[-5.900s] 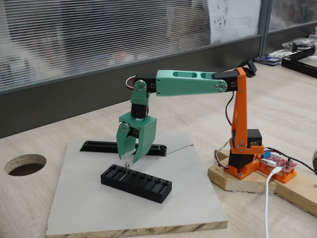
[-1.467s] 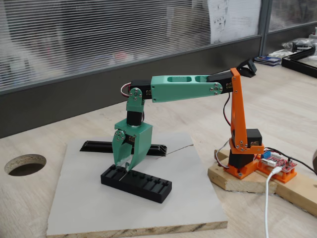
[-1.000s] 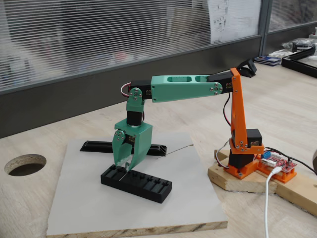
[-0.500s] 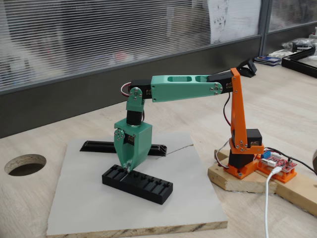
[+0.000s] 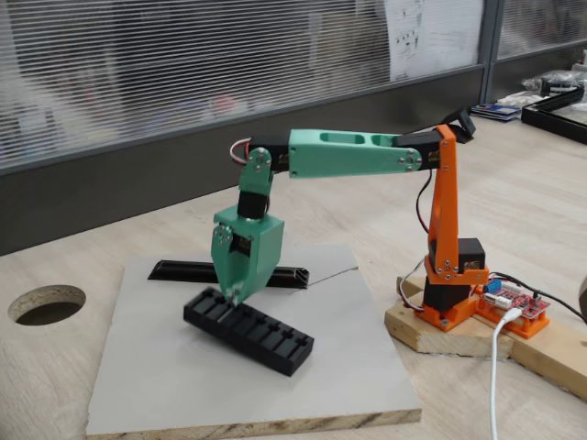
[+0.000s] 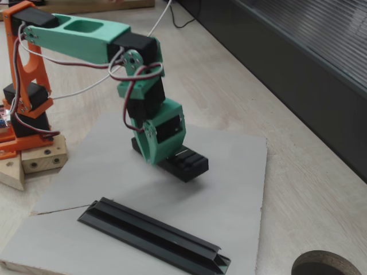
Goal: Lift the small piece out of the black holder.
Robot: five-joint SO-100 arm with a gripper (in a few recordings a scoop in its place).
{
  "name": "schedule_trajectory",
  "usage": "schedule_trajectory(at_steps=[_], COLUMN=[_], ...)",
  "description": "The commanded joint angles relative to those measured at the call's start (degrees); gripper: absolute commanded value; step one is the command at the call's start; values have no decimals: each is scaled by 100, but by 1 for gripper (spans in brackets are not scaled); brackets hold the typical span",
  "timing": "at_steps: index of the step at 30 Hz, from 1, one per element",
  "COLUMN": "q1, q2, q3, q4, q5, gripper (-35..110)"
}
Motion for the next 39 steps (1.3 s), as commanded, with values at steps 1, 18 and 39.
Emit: schedule_trajectory(at_steps=[1, 18, 39], q1=[-9, -9, -9], q2=[606, 1564, 3718], q3=[-70, -79, -70], q4=[18, 18, 18], q5=[35, 35, 35], gripper=[2, 2, 2])
